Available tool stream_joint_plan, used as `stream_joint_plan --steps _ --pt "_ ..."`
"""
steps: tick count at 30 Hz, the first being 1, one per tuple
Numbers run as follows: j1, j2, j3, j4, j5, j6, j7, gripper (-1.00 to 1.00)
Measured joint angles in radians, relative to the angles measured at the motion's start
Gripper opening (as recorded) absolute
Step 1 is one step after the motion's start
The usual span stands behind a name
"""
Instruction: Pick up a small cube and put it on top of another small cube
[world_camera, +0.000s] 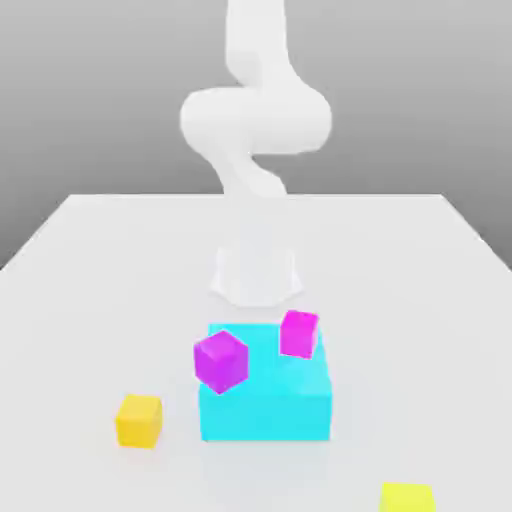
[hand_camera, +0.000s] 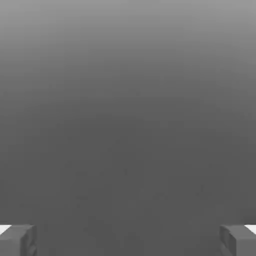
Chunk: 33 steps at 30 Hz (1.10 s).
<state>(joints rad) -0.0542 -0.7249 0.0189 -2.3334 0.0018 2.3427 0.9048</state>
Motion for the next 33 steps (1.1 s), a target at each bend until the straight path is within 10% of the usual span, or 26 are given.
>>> stream_joint_plan --steps 33 --pt "-0.394 1.021 0.022 -0.337 -0.064 0.624 1.232 0.0"
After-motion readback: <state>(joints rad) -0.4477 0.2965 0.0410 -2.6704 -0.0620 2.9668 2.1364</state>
